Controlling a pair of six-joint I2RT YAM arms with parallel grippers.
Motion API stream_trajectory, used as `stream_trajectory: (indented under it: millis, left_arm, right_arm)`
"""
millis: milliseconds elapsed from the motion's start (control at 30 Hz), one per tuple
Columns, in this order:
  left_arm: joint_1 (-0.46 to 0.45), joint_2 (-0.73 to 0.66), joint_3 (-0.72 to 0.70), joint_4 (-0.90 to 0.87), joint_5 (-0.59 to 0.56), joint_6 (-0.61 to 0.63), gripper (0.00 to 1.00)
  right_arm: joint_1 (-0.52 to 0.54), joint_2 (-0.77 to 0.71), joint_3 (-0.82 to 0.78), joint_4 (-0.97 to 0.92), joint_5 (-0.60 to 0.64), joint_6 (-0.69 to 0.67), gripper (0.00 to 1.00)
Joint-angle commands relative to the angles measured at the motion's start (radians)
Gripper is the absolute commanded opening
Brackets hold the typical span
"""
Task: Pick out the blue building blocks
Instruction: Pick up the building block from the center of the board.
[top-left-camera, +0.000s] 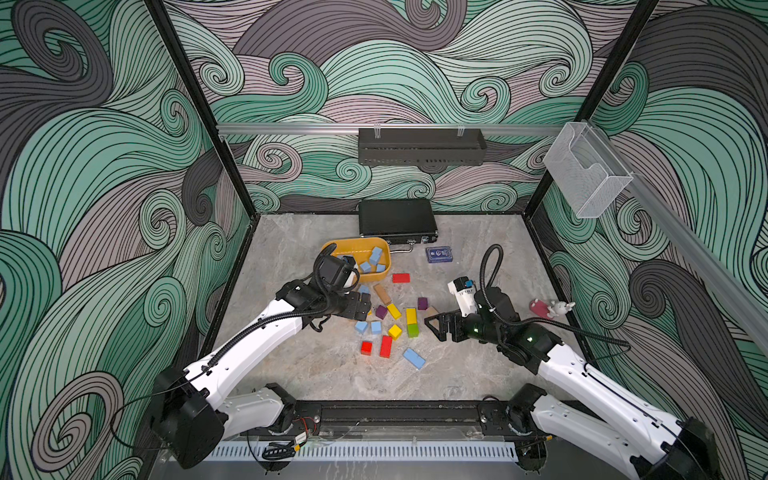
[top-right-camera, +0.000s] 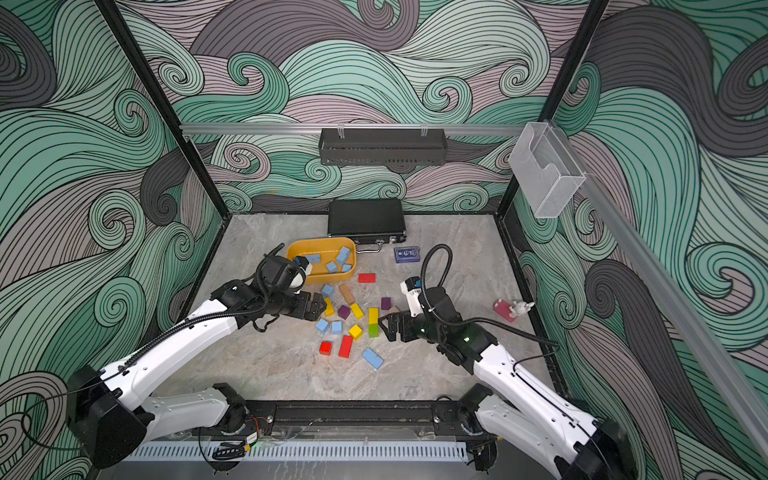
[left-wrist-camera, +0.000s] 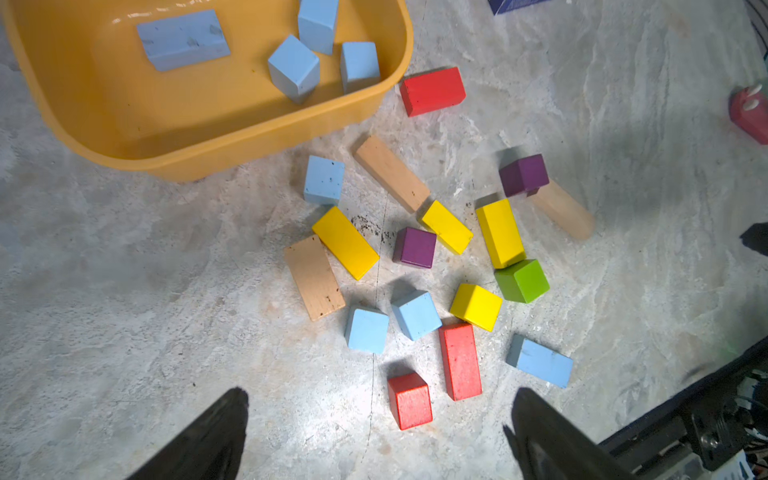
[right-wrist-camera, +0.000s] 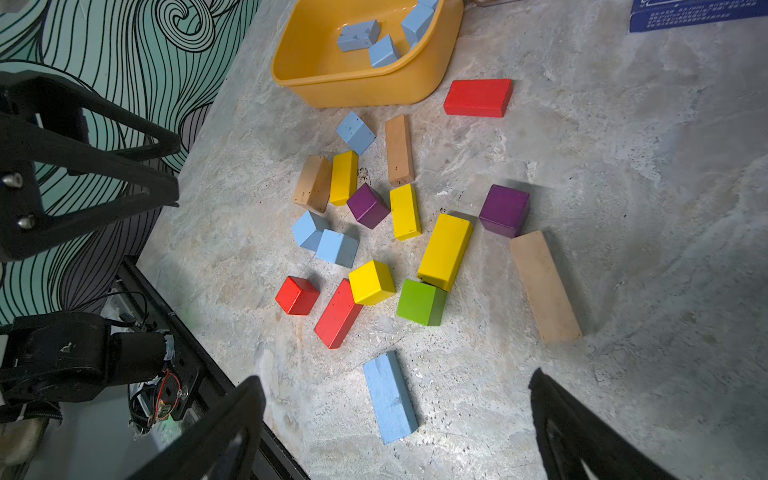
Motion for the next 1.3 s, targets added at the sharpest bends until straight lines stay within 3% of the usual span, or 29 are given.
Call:
stream_trajectory:
  millis: [0,700,1267]
  left_arm:
    - [-0.019,0.036,-0.005,-0.023,0.016,-0.032,0.96]
    - [-0.047,0.223,-0.087,0.086,0.004,-0.080,0.77]
    - [-0.047,0.404,-0.013,0.095,-0.021,-0.050,0.65]
  right_arm:
    - [0.006,0.016,-0.019,0.061,-0.029,0.025,0.99]
    - [0.004,0.138,-0.017,0.140,-0.036,0.023,0.99]
    - [0.005,0.207,0.017,0.147,-0.040,0.002,0.99]
